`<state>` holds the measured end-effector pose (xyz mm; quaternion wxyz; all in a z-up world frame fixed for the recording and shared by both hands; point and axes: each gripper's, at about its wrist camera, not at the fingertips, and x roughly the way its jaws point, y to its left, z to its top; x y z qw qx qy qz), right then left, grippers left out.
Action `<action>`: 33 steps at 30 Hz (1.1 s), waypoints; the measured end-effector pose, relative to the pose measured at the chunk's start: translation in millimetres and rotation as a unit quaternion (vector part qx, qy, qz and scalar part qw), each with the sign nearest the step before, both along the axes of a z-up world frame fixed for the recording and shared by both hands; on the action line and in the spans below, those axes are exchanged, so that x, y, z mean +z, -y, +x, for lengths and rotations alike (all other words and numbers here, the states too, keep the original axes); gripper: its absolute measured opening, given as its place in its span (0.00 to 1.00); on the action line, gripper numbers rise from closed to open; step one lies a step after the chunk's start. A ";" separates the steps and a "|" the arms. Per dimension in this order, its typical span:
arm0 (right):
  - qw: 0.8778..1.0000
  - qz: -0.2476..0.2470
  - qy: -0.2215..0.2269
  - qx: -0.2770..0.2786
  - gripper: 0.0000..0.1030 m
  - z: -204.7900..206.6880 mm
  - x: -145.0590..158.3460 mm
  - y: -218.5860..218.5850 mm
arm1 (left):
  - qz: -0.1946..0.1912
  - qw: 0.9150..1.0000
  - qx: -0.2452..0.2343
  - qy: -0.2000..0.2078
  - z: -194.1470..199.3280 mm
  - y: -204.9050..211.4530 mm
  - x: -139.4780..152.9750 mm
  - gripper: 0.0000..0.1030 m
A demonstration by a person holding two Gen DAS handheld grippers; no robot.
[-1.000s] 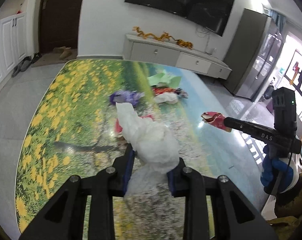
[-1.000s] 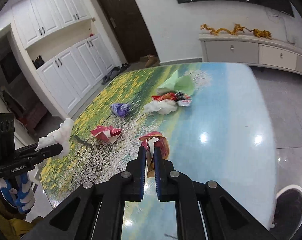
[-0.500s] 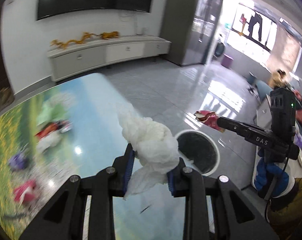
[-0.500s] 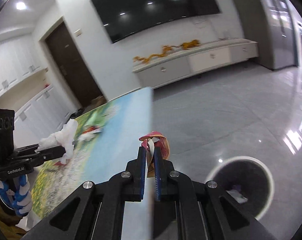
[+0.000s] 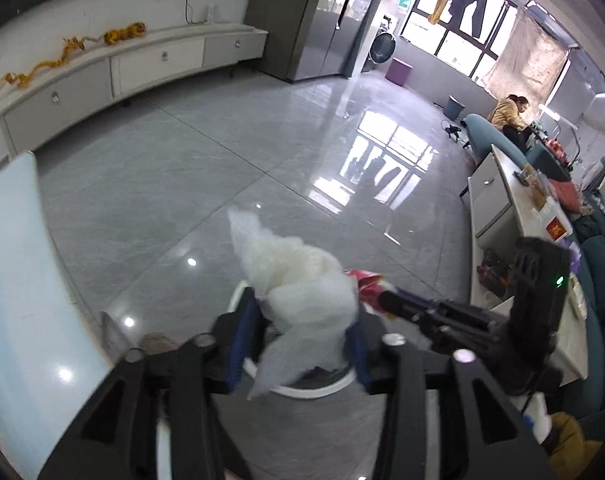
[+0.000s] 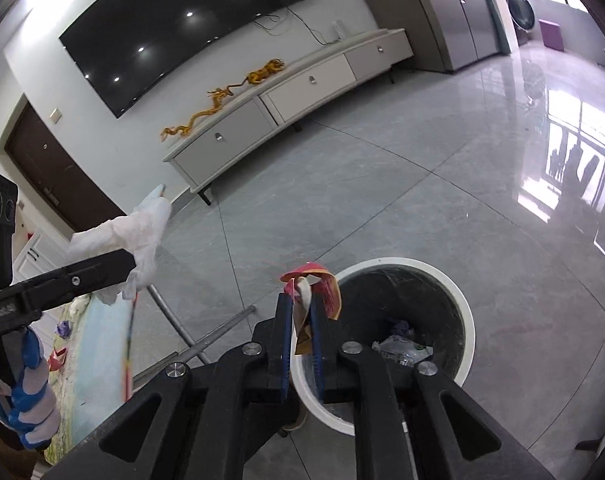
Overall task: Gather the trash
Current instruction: 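Carry tissue and wrapper over the bin and open both tools, then move both open tools back toward the table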
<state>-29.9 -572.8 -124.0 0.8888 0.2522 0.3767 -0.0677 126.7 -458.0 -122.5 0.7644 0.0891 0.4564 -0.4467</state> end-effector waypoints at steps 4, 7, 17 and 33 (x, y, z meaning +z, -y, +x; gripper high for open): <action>1.000 0.000 -0.020 -0.016 0.20 0.2 -15.1 16.2 | 0.000 1.000 -0.001 -0.018 1.5 22.4 -7.5 0.61; 0.999 -0.004 -0.022 -0.023 0.33 -6.3 -14.4 17.9 | 0.002 1.000 -0.006 -0.014 -4.1 24.3 -7.6 0.61; 0.999 -0.035 0.013 -0.033 0.40 -29.7 29.3 -3.7 | -0.013 0.997 0.046 0.060 -12.2 -38.3 33.2 0.61; 0.986 -0.099 0.105 0.087 0.47 -19.2 131.9 -128.7 | -0.050 0.970 0.183 0.153 -44.3 -208.3 94.1 0.62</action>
